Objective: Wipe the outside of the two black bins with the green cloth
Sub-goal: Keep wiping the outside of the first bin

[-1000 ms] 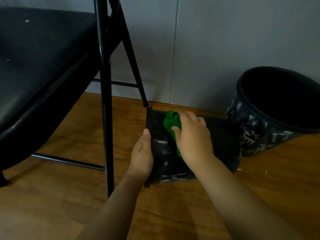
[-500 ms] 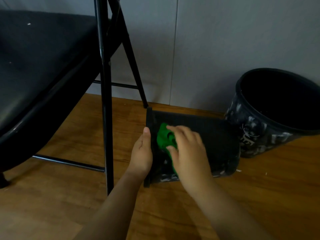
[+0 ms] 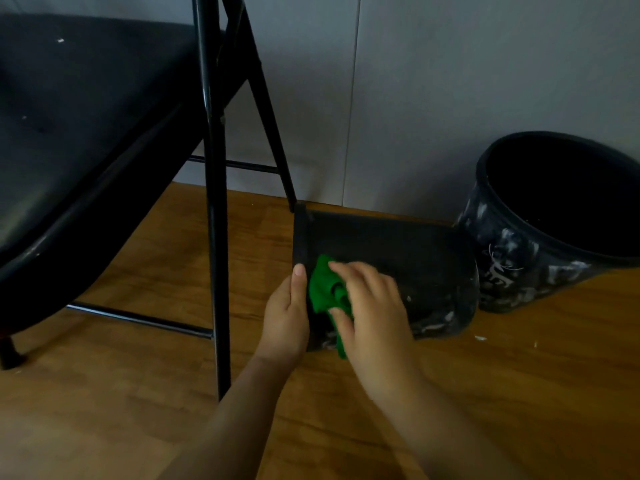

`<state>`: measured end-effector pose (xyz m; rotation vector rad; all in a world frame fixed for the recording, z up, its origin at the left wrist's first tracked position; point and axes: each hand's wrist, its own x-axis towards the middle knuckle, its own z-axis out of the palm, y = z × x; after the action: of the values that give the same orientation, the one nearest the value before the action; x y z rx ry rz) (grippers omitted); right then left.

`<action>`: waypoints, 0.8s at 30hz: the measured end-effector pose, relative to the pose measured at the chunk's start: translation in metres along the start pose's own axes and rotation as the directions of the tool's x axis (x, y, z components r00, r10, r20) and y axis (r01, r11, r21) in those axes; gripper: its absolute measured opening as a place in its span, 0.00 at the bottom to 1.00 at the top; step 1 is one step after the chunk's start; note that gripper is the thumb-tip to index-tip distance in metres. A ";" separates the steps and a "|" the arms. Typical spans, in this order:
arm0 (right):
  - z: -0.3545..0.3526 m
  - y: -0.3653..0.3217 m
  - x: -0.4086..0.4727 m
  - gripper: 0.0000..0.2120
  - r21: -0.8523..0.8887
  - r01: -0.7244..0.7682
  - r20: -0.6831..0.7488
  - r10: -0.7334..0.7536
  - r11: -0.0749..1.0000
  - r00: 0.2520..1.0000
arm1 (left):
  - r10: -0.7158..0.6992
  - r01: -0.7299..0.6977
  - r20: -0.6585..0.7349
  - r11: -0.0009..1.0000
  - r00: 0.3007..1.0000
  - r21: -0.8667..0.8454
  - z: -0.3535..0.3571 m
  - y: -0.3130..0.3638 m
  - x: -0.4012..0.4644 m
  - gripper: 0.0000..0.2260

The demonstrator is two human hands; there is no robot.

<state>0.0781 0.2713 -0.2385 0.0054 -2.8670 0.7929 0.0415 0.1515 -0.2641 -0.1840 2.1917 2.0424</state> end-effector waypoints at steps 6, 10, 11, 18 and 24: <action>-0.008 0.015 0.010 0.28 -0.058 -0.005 -0.046 0.003 0.998 0.999 | -0.010 0.009 -0.017 0.999 1.000 -0.032 -0.002 -0.001 -0.003 0.22; -0.008 0.010 0.027 0.27 -0.012 -0.149 -0.101 0.147 0.989 0.984 | -0.026 0.025 -0.011 0.999 1.000 -0.020 0.000 0.000 -0.001 0.23; -0.007 0.004 0.027 0.27 -0.016 -0.091 -0.067 0.090 0.996 0.994 | -0.022 0.022 -0.002 0.999 1.000 -0.025 -0.001 0.000 0.000 0.23; -0.008 0.013 0.012 0.28 -0.059 0.090 0.034 -0.088 0.994 0.996 | 0.000 0.002 0.048 0.998 0.999 -0.057 -0.003 -0.002 -0.005 0.23; -0.004 0.008 0.010 0.28 -0.040 -0.181 -0.119 0.175 0.983 0.977 | -0.071 0.077 0.055 0.992 0.996 -0.099 -0.003 0.001 0.000 0.26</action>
<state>0.0688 0.2801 -0.2376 -0.2975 -2.8051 0.7246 0.0410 0.1488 -0.2632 -0.2180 2.0223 2.0951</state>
